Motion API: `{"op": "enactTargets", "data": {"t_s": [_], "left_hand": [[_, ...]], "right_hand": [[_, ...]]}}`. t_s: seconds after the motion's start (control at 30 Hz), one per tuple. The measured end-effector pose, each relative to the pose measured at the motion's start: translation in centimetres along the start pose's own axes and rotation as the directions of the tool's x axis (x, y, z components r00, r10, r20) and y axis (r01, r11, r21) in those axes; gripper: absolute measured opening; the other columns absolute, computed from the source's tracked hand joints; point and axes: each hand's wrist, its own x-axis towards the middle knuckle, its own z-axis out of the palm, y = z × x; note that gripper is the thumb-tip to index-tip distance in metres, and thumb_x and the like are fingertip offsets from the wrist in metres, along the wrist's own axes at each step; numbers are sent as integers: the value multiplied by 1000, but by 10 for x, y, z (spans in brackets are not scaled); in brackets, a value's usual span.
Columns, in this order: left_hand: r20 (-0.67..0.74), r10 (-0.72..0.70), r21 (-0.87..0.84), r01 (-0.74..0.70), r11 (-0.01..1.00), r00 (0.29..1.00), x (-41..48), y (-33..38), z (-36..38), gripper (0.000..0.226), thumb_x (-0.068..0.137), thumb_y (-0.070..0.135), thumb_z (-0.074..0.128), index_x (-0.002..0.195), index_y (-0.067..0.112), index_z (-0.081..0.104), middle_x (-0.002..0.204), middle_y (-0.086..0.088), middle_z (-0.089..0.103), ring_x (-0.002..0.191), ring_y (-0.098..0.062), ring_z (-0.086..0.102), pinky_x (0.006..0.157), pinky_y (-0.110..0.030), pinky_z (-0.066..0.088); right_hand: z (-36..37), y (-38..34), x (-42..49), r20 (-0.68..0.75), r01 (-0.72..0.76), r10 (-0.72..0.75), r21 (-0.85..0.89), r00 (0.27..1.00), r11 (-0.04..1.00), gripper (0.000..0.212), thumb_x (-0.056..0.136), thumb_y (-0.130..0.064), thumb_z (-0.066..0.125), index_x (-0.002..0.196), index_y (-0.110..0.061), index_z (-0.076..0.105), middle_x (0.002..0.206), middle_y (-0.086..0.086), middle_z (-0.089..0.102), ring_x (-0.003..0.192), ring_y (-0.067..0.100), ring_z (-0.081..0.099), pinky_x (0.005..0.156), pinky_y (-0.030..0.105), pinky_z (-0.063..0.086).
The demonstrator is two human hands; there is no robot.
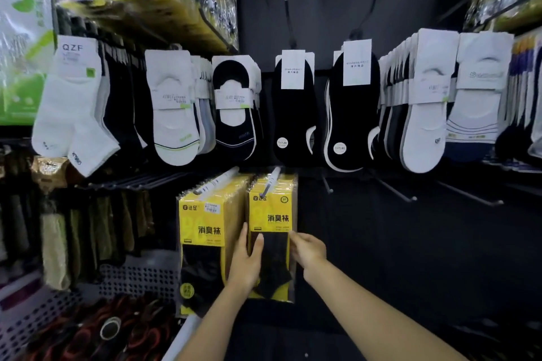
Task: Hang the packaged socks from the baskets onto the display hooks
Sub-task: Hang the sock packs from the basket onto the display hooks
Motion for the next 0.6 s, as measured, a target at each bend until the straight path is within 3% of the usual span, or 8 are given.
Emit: {"op": "enactTargets", "data": {"t_s": [0.1, 0.2, 0.33, 0.43, 0.5, 0.6], "left_hand": [[-22, 3, 70, -2, 998, 1000, -12, -13, -2, 62, 96, 42, 45, 149, 22, 22, 153, 1, 28, 138, -14, 29, 104, -23, 25], [-3, -35, 120, 35, 992, 999, -45, -38, -5, 61, 95, 45, 44, 148, 22, 26, 153, 3, 27, 138, -11, 26, 109, -29, 24], [45, -58, 317, 41, 948, 997, -119, -100, -12, 48, 95, 43, 46, 138, 22, 44, 141, 6, 44, 133, -14, 36, 109, -29, 30], [89, -216, 377, 167, 911, 972, -192, -160, -13, 37, 94, 33, 52, 127, 15, 55, 130, -2, 55, 123, -20, 47, 105, -40, 39], [70, -350, 409, 293, 864, 934, -244, -201, -9, 32, 92, 22, 58, 120, 5, 60, 122, -12, 61, 116, -28, 54, 102, -39, 41], [86, -578, 363, 515, 777, 812, -317, -245, -5, 12, 91, 11, 59, 102, 8, 65, 112, -19, 65, 104, -29, 60, 91, -32, 46]], "right_hand": [[-22, 17, -7, -13, 17, -18, -106, 1000, 994, 13, 89, -22, 65, 98, -12, 66, 110, 8, 66, 106, 24, 60, 99, 39, 48], [-52, 38, -31, 65, 26, -14, -202, 998, 979, 17, 91, -21, 63, 105, -12, 64, 106, 5, 64, 104, 20, 59, 98, 37, 49], [-101, 96, -72, 145, -28, 69, -266, 987, 964, 10, 91, -16, 62, 101, -13, 65, 100, 2, 65, 98, 16, 62, 87, 29, 52], [-140, 168, -106, 93, -206, 239, -276, 967, 939, 5, 90, -13, 63, 95, -11, 66, 99, 4, 67, 90, 18, 66, 72, 24, 53], [-166, 224, -132, 34, -344, 366, -272, 930, 899, 6, 90, -9, 63, 95, -7, 65, 97, 8, 67, 78, 17, 66, 61, 20, 51], [-211, 302, -172, -78, -518, 519, -286, 851, 806, 6, 89, -6, 62, 95, -7, 63, 98, 16, 64, 69, 16, 59, 59, 24, 44]]}}
